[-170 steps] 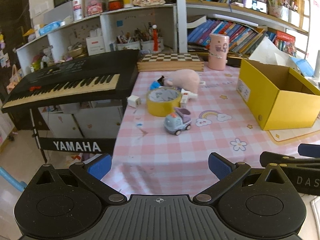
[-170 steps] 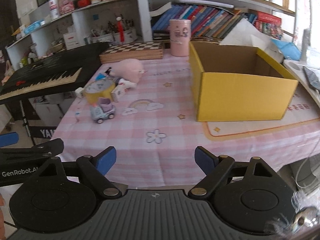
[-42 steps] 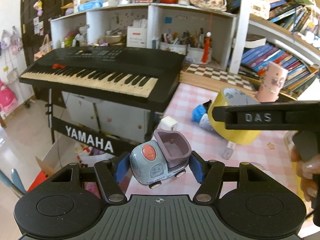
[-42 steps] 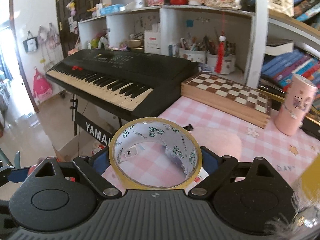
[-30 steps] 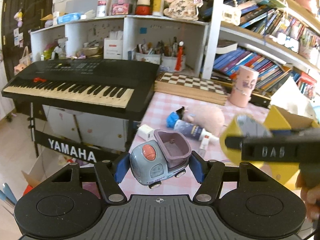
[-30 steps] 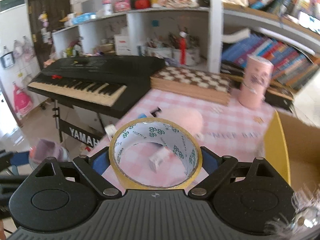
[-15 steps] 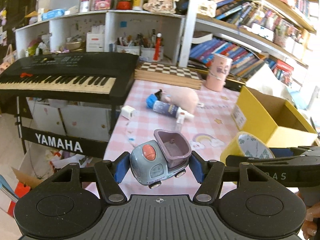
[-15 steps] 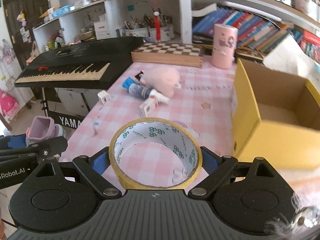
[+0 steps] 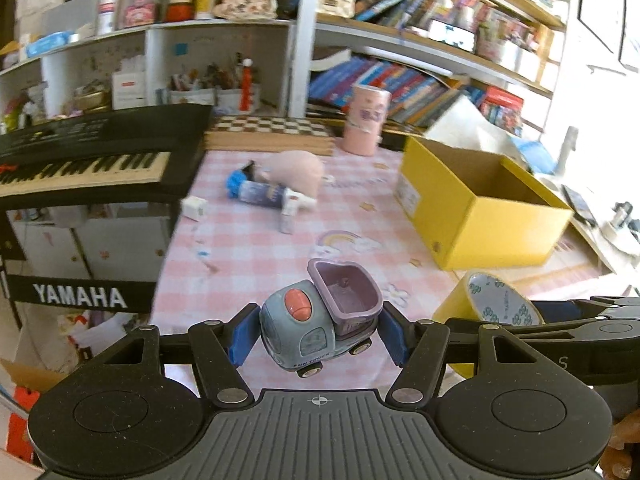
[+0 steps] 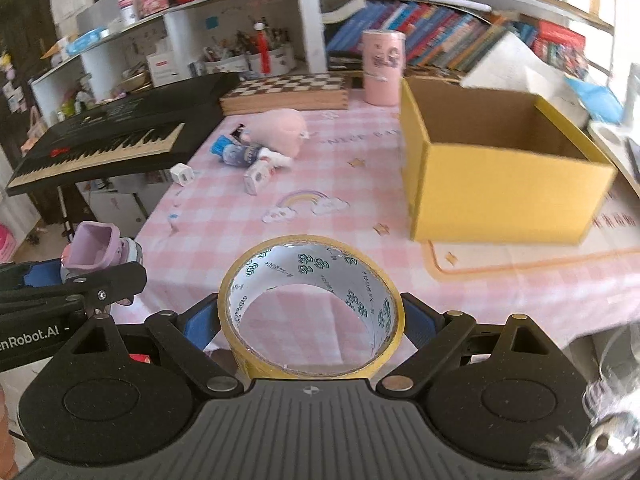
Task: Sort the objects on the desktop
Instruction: 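Carry the truck and tape roll with both grippers toward the yellow box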
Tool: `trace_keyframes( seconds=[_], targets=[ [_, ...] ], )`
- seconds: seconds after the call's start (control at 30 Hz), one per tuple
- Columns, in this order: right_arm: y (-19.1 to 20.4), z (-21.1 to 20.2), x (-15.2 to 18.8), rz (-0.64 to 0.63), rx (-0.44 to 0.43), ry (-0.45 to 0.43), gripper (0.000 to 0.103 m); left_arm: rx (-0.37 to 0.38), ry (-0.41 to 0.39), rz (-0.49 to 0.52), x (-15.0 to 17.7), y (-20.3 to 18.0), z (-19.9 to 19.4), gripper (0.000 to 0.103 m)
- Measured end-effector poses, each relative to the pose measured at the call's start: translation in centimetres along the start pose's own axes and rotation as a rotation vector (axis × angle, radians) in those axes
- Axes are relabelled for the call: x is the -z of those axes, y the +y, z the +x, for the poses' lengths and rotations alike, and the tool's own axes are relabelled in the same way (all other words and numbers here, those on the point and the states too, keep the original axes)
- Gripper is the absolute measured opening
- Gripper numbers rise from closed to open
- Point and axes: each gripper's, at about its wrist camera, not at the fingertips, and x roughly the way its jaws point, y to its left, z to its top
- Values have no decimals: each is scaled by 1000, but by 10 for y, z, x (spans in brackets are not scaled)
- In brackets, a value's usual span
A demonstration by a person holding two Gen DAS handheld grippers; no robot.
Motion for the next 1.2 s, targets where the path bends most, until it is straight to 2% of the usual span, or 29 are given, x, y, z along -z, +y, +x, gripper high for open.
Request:
trace_keyframes(
  seconds=[0.3,0.77,1.2],
  targets=[
    [-24,-22,24,87,86,3,91,96,17,62,4,-26,3,63],
    [-62,-48,42,192,217,-9,91,224,37,156,0,-69,19,63],
    [-92,-59,47,247,264,-18,91,258,37,192,-4,-99,25,63]
  ],
)
